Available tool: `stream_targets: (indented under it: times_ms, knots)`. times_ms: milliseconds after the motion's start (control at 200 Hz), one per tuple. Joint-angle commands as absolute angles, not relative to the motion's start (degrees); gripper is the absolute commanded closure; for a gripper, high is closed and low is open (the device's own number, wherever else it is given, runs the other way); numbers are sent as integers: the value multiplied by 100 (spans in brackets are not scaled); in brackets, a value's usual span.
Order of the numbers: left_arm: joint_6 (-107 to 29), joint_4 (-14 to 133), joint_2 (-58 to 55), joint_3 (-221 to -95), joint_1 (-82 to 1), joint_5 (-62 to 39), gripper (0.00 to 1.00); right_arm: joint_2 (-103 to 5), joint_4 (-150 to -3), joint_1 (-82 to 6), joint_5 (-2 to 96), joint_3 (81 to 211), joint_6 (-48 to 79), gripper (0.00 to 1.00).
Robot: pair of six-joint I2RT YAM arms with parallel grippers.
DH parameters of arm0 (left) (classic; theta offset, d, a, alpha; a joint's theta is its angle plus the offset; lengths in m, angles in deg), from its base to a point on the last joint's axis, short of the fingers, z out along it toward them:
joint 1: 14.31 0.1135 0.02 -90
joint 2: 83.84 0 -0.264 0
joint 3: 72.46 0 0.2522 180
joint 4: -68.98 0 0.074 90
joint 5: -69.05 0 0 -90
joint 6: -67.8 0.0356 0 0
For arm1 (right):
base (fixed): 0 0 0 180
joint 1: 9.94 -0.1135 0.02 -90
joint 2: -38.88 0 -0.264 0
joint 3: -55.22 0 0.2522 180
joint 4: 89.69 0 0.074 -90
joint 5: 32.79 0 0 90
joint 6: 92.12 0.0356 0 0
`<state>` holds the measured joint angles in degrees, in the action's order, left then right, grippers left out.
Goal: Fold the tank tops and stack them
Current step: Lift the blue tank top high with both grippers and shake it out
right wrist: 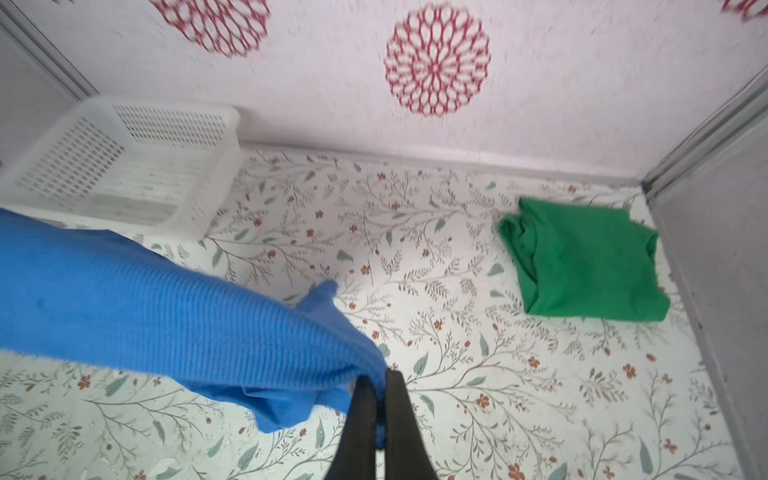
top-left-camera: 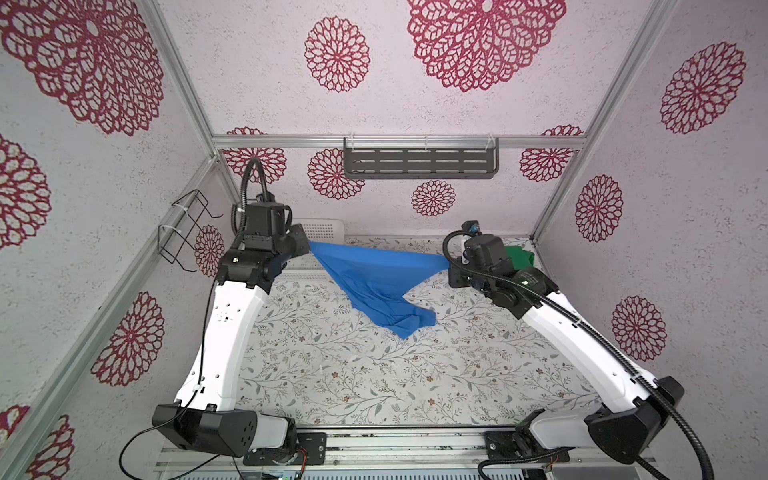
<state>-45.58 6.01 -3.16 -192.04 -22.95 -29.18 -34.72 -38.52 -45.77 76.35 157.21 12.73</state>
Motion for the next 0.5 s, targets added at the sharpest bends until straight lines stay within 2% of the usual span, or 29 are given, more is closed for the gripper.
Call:
stream_targets:
  times_ms: [0,175,340,490]
  knots:
    - [-4136,197,-261,-20047,-2461,-2940,100,-2902,-3795,-4560,7947,16140,773,100]
    - [-3900,-366,-93,-20891,-2669,-2882,100,-2694,-3687,-4562,7814,16514,472,100]
    - [-3832,-329,-267,-20663,-2697,-2939,100,-2660,-3656,-4562,7857,16587,278,100]
    - [-3650,-305,1,-20694,-2697,-2777,100,-3046,-3697,-4525,8054,16708,-160,100]
